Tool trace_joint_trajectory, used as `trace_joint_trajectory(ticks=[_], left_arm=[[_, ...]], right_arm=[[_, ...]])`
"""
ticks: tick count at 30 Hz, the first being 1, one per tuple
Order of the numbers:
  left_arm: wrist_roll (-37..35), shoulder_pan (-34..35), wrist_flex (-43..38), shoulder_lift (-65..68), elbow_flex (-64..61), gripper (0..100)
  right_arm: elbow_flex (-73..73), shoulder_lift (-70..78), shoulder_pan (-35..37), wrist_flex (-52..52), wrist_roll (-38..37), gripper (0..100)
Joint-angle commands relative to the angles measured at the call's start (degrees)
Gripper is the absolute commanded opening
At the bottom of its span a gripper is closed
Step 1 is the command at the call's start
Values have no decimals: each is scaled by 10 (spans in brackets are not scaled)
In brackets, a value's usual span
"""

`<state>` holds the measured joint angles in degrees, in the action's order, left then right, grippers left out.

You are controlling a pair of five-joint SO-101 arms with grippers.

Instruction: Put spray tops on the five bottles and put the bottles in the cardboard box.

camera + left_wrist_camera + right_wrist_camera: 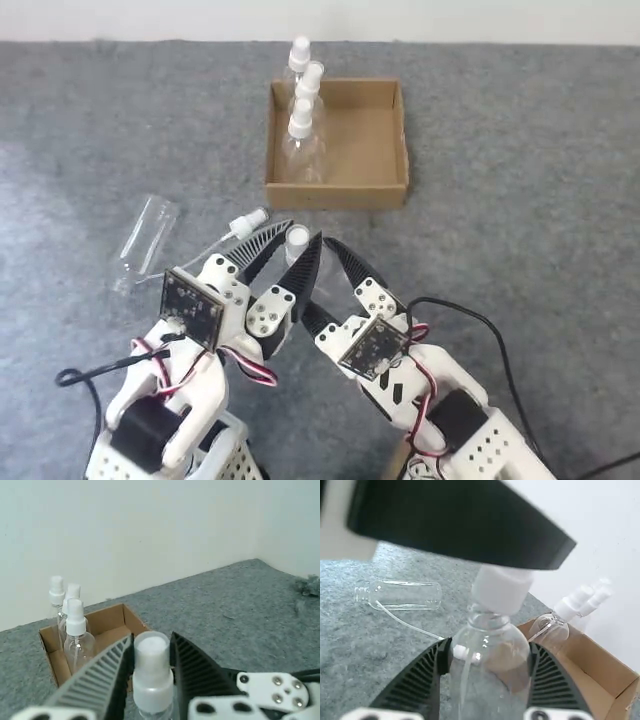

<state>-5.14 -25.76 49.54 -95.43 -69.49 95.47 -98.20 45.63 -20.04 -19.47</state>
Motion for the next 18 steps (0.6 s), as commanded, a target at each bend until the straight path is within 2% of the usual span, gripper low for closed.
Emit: trace_joint_trajectory(ticks=[1,7,15,18], left_arm=[[5,-1,1,-3,7,156],[4,0,17,-3,26,160],[-22,97,47,-3,98,163],[-36,105,48,-3,111,163]], right_arm=[[11,-23,-7,22,-9,114],[4,-23,-20,22,-8,114],[5,-23,-25,22,-7,114],[5,-23,-25,22,-7,114]])
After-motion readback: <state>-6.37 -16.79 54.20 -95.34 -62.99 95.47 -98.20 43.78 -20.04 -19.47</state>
